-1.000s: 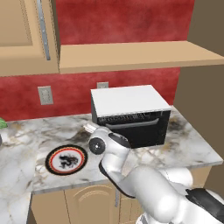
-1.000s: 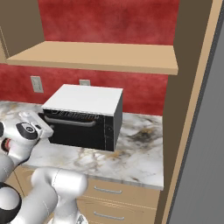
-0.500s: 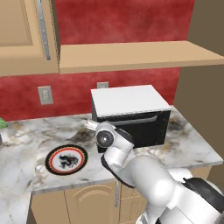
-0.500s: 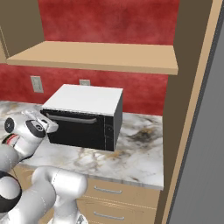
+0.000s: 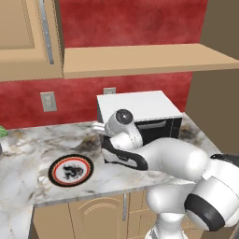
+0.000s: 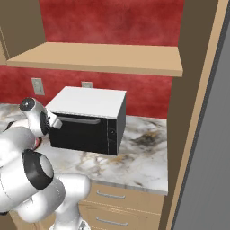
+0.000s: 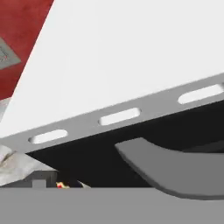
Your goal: Pull the toaster oven rack outwards. Pick up the baguette from the plate and place it on the toaster oven rack. Close the toaster oven door fully and set the temperature to the lowest setting.
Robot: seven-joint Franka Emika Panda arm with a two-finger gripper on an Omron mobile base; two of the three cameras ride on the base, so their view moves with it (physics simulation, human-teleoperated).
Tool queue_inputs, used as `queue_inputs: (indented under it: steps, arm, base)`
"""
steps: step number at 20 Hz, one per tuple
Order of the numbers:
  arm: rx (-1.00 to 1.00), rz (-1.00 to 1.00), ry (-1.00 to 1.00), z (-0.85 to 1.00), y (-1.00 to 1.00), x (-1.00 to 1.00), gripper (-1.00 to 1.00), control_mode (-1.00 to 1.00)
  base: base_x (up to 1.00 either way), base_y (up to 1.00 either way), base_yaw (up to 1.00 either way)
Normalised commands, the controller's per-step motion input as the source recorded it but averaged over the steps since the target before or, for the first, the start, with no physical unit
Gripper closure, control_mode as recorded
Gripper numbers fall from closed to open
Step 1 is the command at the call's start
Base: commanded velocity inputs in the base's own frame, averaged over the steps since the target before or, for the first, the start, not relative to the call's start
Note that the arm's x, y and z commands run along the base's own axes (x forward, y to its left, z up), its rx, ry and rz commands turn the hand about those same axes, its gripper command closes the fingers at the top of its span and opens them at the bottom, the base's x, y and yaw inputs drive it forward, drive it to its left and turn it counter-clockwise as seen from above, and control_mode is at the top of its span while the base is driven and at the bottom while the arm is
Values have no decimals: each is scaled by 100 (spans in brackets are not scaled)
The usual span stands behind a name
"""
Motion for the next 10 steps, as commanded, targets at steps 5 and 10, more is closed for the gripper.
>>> queue_inputs:
  steps: [5, 10]
  arm:
    - [0, 51, 20, 19, -27, 48, -100, -100]
    - [0, 42, -3, 23, -39, 26, -100, -100]
  base:
    - [0, 0, 0]
    - [0, 0, 0]
